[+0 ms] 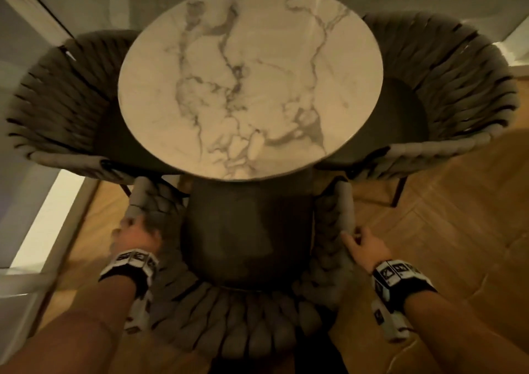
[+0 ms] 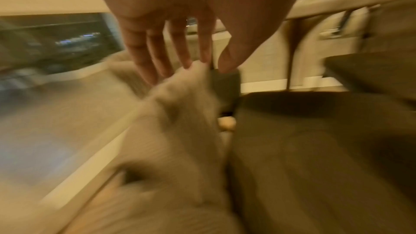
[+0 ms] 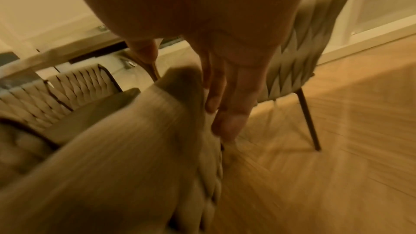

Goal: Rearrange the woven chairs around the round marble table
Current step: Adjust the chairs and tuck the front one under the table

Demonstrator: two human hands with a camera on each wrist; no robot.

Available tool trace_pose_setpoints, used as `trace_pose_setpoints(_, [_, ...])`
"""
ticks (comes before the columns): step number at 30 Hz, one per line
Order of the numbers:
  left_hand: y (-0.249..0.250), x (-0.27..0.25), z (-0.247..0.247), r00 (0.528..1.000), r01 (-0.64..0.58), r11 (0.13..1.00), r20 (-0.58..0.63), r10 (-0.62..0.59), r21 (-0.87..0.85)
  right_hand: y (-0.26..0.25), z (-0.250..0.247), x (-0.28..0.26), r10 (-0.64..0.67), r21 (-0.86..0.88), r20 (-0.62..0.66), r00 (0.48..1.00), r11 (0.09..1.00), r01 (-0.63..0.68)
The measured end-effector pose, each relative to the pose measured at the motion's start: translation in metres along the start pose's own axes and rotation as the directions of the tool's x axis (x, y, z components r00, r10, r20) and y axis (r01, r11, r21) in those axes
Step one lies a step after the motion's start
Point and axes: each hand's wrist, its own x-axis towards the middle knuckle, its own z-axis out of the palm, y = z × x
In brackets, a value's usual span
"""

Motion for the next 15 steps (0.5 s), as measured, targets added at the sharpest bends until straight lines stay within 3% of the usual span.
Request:
trace_pose_setpoints(2, [-0.053, 0.009, 0.003, 0.988, 0.152, 0.988, 0.023, -0.151, -0.035, 0.005, 0.029, -0.023, 0.087, 0.007, -0.024, 0.996, 0.996, -0.087])
trace_pose_setpoints(4, [-0.088, 0.015, 0.011, 0.974, 0.200, 0.976, 0.124, -0.188, -0.091, 0.006, 0.055, -0.044, 0.201, 0.051, -0.062, 0.978, 0.979, -0.198])
trace_pose_setpoints(6, [-0.104, 0.015, 0.020, 0.968, 0.154, 0.973, 0.222, -0.114, -0.170, 0.005, 0.082, -0.069, 0.295, 0.111, -0.082, 0.952, 0.952, -0.285])
trace_pose_setpoints(9, [-0.112, 0.009, 0.030, 0.984, -0.001, 0.953, 0.170, 0.055, -0.304, 0.000, 0.126, -0.105, 0.377, 0.252, -0.123, 0.918, 0.907, -0.338])
trace_pose_setpoints(15, [-0.111, 0.006, 0.026, 0.991, -0.030, 0.953, 0.115, 0.067, -0.303, -0.013, 0.147, -0.115, 0.420, 0.245, -0.249, 0.873, 0.899, -0.363])
